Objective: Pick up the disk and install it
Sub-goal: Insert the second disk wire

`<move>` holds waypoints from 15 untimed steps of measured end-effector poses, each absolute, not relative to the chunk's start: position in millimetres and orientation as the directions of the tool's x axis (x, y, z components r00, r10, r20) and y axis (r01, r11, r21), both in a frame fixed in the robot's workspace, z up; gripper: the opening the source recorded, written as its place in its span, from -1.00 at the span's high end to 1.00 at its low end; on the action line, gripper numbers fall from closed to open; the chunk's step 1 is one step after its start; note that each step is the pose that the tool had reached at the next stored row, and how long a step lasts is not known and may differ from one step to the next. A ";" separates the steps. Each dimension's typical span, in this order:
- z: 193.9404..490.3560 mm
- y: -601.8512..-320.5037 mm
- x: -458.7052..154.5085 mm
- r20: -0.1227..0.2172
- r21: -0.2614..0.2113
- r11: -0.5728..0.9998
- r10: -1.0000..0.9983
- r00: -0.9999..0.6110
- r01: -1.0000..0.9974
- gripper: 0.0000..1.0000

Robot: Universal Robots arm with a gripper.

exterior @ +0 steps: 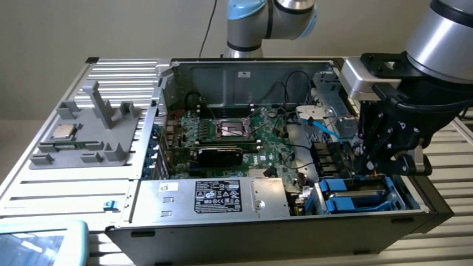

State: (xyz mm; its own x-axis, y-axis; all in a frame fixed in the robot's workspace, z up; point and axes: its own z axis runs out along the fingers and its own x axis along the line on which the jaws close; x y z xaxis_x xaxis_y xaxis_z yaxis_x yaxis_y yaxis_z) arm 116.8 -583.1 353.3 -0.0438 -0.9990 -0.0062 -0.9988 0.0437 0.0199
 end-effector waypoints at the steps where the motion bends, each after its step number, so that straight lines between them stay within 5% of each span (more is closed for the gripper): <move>1: 352.6 -583.5 116.8 -0.006 0.025 0.047 -0.999 -0.047 -0.999 0.79; 15: 338.5 -589.4 117.2 -0.015 0.037 0.053 -0.998 -0.053 -0.998 0.79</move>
State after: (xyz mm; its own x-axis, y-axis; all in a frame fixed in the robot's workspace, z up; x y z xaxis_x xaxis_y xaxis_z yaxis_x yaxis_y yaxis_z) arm 117.2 -589.4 338.5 -0.0533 -0.9985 -0.0150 -0.9979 0.0527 0.0373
